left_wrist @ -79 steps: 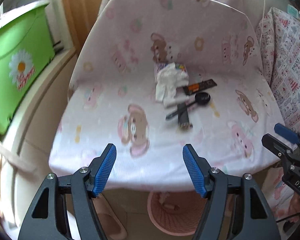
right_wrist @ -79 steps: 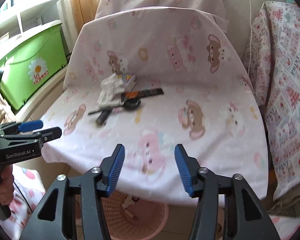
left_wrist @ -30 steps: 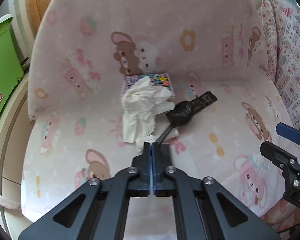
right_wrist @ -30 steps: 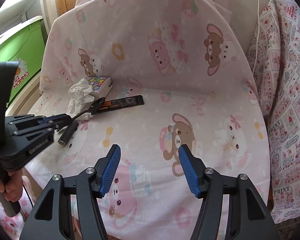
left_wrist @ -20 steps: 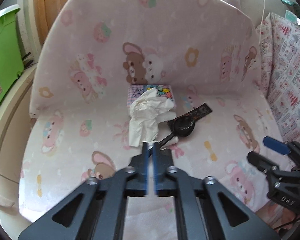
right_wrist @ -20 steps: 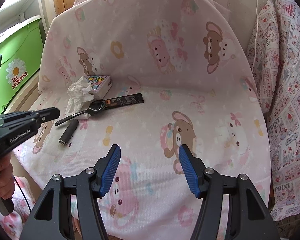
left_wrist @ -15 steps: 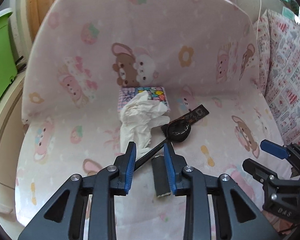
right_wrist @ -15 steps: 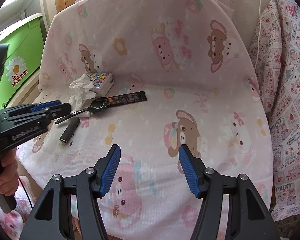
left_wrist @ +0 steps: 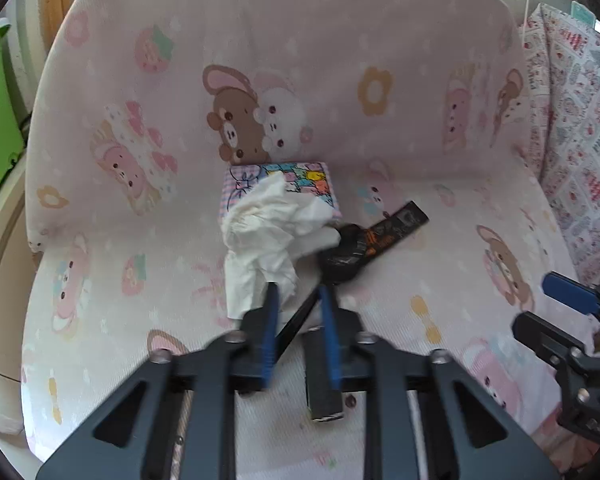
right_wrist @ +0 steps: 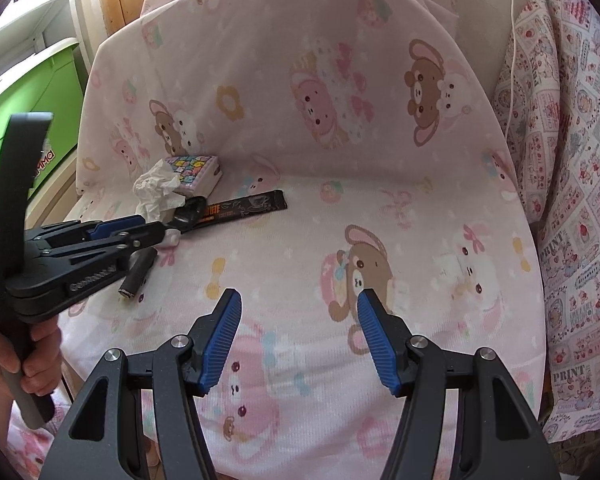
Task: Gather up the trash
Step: 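Close the left tool on the black spoon handle and lift it, then grasp the black cylinder with the right tool while the left tool holds the spoon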
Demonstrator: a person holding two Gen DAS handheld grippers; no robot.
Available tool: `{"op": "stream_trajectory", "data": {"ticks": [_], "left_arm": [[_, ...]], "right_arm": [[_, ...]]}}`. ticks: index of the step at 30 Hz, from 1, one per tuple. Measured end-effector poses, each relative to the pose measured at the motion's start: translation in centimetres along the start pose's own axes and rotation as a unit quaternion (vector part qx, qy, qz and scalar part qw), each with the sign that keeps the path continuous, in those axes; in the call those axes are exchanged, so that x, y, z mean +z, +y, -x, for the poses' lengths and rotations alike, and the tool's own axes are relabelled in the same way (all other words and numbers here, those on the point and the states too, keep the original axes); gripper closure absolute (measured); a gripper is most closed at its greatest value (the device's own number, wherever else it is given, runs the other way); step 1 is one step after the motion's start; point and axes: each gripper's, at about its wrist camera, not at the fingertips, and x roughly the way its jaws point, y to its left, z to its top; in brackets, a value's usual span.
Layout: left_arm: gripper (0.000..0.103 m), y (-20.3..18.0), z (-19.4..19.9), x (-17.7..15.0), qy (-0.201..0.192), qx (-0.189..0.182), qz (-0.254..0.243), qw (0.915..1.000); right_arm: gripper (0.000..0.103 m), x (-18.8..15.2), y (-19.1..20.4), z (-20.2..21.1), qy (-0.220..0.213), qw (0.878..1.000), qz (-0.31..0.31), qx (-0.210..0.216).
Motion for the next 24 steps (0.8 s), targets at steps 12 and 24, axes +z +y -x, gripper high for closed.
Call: {"op": "stream_trajectory", "data": {"ticks": [12,24], "left_arm": [[0.099,1.9,3.9,-0.4,-0.025,-0.022,0.032,0.9989],[0.099,5.5,5.5,-1.8,0.005,0.095,0.082,0.992]], "right_arm": [[0.04,-0.2,0.7,0.1,-0.006,1.0,0.005,-0.005],[0.029,-0.3,5.8,0.1,-0.047,0.998,0.02,0.033]]}}
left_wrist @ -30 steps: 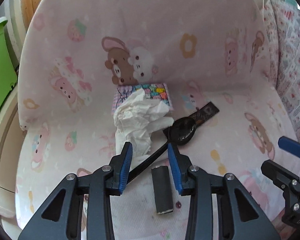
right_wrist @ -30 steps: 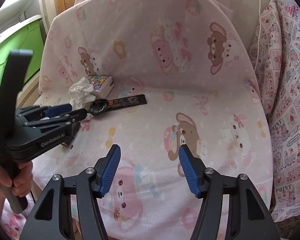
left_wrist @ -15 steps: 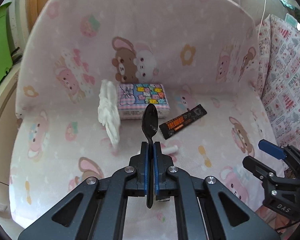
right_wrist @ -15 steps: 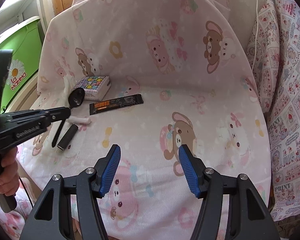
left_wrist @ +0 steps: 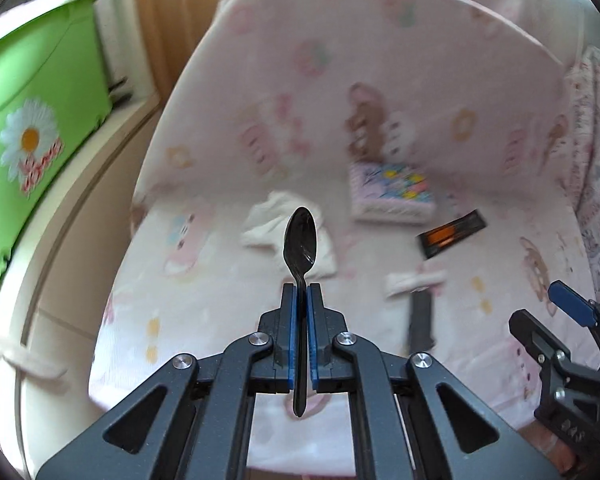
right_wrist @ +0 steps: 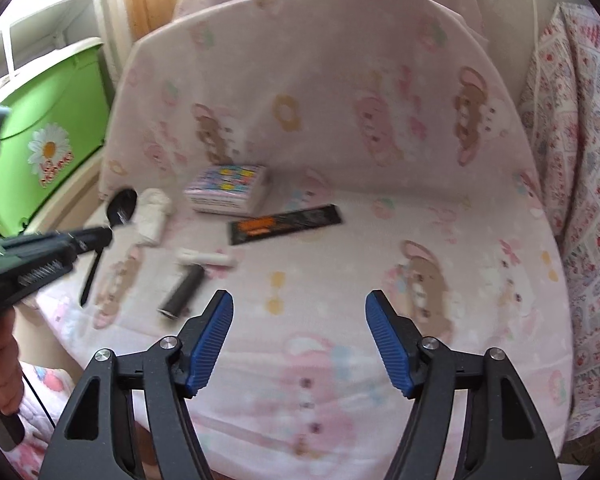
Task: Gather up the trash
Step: 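Grasp the black cylinder with the right tool while the left tool holds the spoon, then carry the spoon and black cylinder down over the pink wastebasket with both tools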
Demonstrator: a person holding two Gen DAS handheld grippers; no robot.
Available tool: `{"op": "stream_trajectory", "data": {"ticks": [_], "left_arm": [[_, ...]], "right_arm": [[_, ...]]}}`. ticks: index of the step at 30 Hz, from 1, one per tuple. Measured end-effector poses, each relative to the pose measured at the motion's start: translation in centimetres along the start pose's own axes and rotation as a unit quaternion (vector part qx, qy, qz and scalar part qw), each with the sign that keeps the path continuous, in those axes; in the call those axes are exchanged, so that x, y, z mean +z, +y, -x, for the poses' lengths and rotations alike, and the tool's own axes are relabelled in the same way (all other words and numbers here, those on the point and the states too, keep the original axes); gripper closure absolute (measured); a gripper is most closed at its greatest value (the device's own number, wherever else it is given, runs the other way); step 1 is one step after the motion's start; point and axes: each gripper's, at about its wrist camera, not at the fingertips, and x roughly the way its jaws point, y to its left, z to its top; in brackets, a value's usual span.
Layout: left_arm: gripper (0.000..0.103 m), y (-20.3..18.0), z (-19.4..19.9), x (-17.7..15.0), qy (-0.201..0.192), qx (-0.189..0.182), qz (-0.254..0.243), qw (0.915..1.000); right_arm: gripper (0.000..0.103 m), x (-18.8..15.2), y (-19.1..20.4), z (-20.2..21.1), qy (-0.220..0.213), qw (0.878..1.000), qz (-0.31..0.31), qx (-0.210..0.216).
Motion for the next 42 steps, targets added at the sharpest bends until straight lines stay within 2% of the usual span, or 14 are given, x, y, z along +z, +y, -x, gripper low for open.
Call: {"op": "stream_trajectory", "data": {"ticks": [2,5,10,16,18,21,24,25,26,34,36,38,42], "left_arm": [[0.099,0.9,-0.1,-0.1,0.012,-0.011,0.019,0.9997],[0.099,1.4,0.3,0.0,0.005,-0.006,0.024,0.9997],[0.099,2.2,1.4,-0.2,-0.019,0.02,0.023,0.9994],[0.099,2.7,1.6,0.1,-0.026,0.026,0.029,0.9989],[0.099,2.8,1.7,0.1,-0.025,0.024,0.032,0.9989],[0.099,3.0,1.8,0.1,-0.026,0.022,0.035,0.9988],[0.099,3.1,2.0,0.1,-0.031,0.024,0.035,0.9986],[0.099,3.1,2.0,0.1,-0.031,0.024,0.036,0.9986],[0.099,3.2,2.0,0.1,-0.032,0.024,0.037,0.9985],[0.099,3.0,2.8,-0.1,-0.039,0.02,0.034,0.9985],[0.099,2.7,3.0,-0.2,-0.041,0.015,0.027,0.9987],[0.099,2.5,3.1,-0.4,-0.043,0.013,0.022,0.9988],[0.099,2.0,3.6,-0.8,-0.049,0.013,0.011,0.9987]], "right_arm": [[0.027,-0.1,1.4,0.0,-0.01,1.0,0.01,0.01],[0.025,-0.3,3.2,-0.1,-0.022,0.999,0.026,0.014],[0.024,-1.1,6.3,-1.6,-0.015,0.998,0.059,-0.005],[0.024,-1.8,8.1,-2.7,-0.004,0.996,0.084,-0.031],[0.029,-2.0,8.5,-3.1,0.003,0.995,0.093,-0.031],[0.041,-2.0,8.7,-3.4,0.011,0.995,0.092,-0.021],[0.065,-1.8,8.3,-3.5,0.011,0.997,0.08,-0.015],[0.082,-1.7,7.9,-3.4,0.01,0.997,0.074,-0.013],[0.086,-1.6,7.4,-3.3,0.008,0.998,0.064,-0.011],[0.087,-0.3,3.3,-0.5,-0.023,0.998,-0.007,0.052],[0.087,0.0,2.7,-0.2,-0.012,0.997,0.001,0.072],[0.087,-0.1,2.1,0.2,-0.008,0.997,0.016,0.074],[0.087,-0.3,0.3,1.0,-0.003,0.995,-0.007,0.095]]}}
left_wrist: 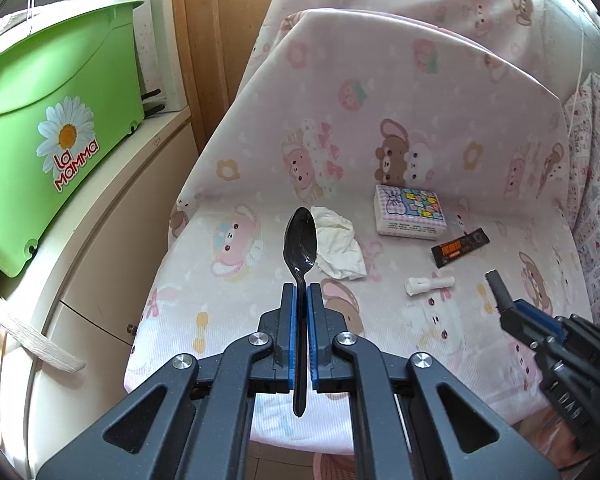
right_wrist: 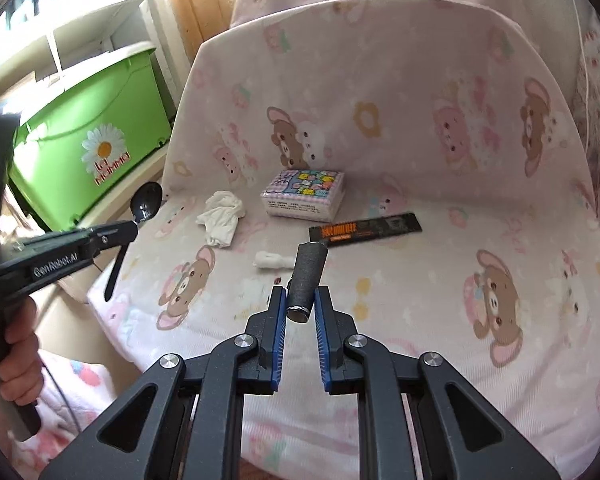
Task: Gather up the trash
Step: 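Carry the spoon and black cylinder down over the pink wastebasket with both tools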
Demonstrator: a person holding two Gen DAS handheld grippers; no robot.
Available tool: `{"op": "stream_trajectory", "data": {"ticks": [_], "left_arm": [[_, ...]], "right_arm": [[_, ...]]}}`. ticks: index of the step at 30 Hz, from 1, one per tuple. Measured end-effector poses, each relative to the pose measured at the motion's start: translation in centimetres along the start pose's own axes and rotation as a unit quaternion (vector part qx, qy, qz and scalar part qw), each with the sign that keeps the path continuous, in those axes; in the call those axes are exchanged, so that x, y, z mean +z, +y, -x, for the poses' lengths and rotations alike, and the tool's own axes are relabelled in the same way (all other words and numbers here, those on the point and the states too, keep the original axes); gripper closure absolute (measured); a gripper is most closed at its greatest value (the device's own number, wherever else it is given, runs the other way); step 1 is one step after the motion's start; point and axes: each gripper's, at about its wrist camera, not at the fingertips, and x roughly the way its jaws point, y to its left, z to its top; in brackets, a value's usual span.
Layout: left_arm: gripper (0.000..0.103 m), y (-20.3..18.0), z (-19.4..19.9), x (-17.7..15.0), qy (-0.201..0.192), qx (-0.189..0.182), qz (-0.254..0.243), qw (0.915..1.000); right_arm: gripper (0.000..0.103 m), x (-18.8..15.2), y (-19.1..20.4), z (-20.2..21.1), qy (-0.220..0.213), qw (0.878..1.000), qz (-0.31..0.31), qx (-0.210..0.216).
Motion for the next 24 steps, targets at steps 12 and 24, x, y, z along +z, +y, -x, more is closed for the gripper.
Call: {"op": "stream_trajectory", "data": {"ticks": [12,24], "left_arm": [[0.099,-2.2,0.8,-3.2,0.027,-0.043,-0.023,0.9985],[0.099,-4.1,6.2,-8.4,-0.014,-0.078,-0.036,0.9962]], "right_arm": [[0.087,-1.6,-0.2,3.5,0.002,0.999,0.016,-0.028],[0.087,-4.7,1.8,7.9,-0.001,1.0,0.013,0.002]]}}
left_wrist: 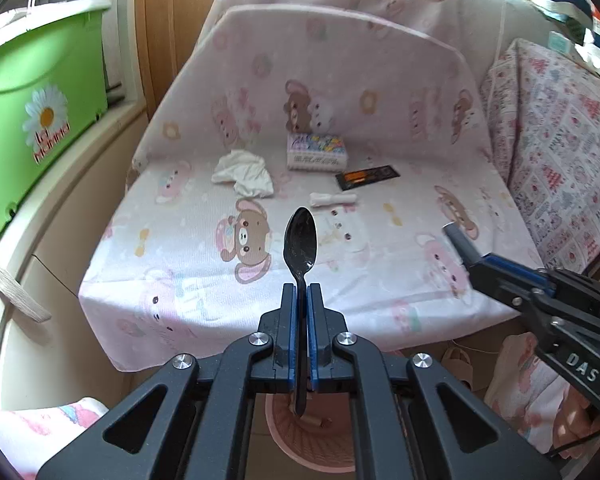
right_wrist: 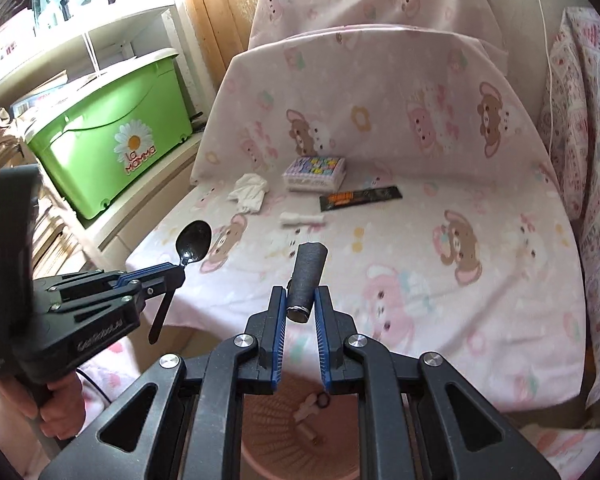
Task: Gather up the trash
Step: 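Carry the spoon and black cylinder down over the pink wastebasket with both tools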
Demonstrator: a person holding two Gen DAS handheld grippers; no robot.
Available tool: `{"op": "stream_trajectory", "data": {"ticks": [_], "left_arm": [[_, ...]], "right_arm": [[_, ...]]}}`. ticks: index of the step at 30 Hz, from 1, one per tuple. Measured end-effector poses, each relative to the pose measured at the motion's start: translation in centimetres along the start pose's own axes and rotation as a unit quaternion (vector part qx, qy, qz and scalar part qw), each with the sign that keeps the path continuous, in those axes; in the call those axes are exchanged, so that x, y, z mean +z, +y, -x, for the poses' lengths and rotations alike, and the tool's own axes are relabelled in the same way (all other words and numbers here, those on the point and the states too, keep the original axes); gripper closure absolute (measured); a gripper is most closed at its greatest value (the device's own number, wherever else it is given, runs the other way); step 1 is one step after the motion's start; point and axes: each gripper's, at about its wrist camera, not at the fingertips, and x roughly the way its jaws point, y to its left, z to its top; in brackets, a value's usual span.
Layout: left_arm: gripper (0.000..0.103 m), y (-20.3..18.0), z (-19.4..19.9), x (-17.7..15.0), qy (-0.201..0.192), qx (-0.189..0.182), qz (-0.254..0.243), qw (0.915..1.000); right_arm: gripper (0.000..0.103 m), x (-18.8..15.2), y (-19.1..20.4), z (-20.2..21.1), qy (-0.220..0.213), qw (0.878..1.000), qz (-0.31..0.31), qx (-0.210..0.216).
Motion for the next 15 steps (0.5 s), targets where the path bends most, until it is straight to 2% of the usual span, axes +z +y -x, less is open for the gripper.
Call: {"op": "stream_trajectory", "data": {"ticks": [3,5,9,11,15], "left_arm": [[0.099,-1.1,1.6,-1.0,-0.027,-0.007,-0.022,0.9994],[0.099,-1.1,1.9,-1.5,-0.021,-0.024,-0.012,0.9994],[0.099,-0.8,0.6,-2.4,0.028,-0.052,0.008,0.9982],[0.099,-1.6,-0.1,-3.1,0.07,-0.063,-0.021,0.9953],[0.099,-2.5,-0.8,-4.2,0.102,-0.072,-0.035,0.9915]], "right_arm": [[0.087,-0.8,0.4,0.2,0.016,1.0,0.0,-0.003],[0.087,-1.3,0.5,-0.2,0.028,1.0,0.001,-0.003],[0.087,-2.1,0.9,-0.6,0.048,0.999,0.0,-0.001],[0.087,-2.7,1.1,-0.9,0.064,0.998,0.001,-0.001],[0.087,-3.6,1.3,-1.3,0.08,0.997,0.004,-0.008]]}}
